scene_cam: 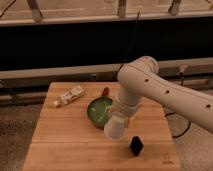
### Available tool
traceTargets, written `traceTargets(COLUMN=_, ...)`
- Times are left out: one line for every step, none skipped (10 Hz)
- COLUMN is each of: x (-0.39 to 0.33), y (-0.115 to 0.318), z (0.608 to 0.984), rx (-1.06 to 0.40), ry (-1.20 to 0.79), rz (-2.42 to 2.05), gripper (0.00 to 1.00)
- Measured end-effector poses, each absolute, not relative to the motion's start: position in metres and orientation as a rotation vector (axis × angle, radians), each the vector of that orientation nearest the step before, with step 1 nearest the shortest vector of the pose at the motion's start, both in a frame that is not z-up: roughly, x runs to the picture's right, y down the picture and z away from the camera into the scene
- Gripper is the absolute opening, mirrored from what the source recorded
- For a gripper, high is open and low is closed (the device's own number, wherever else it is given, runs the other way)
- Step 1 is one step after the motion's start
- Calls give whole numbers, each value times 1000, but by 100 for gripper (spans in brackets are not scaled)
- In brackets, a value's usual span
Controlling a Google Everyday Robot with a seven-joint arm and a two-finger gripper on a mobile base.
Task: Place the ceramic cup over the eraser
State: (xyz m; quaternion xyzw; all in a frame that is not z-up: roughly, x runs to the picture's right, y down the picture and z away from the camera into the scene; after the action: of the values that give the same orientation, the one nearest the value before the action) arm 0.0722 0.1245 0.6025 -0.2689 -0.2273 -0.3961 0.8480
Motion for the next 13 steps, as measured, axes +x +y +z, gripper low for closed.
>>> traceTargets(x=81, y=124, z=603, rx=-564, ry=-472, rz=-822, gripper=0)
traceTargets(x=93, y=122, z=604, rx=-557, ry=-460, rz=-802, gripper=0)
traceTargets(x=101, y=121, z=603, rx=-553, ry=-445, rz=-786, gripper=0)
traceTargets(x=113, y=120, z=601, rx=-555, ry=-425, rz=-763, gripper=0)
traceTargets(x=120, y=121, z=600, rx=-559, ry=-410, rz=-748, gripper=0)
traceTargets(x=124, y=123, z=598, rx=-565, ry=-399, rz=-741, gripper=0)
traceTargets(x=130, y=128, z=596, rx=-577, ry=-384, rz=-735, gripper=0)
traceTargets(x=135, y=133, z=593, rx=-590, ry=-375, rz=-731, gripper=0)
traceTargets(x=140, y=139, z=590, rx=-602, ry=-367, rz=-727, gripper=0)
traceTargets(x=144, y=147, z=586, rx=-616, ry=-358, rz=-720, gripper=0)
traceTargets(x=148, y=155, z=584, rx=-628, ry=-350, rz=-714, gripper=0)
traceTargets(x=150, y=160, z=583, rx=-630, ry=-345, rz=-707, gripper=0)
traceTargets(x=153, y=165, z=582, rx=-632, ry=-339, rz=-699, gripper=0)
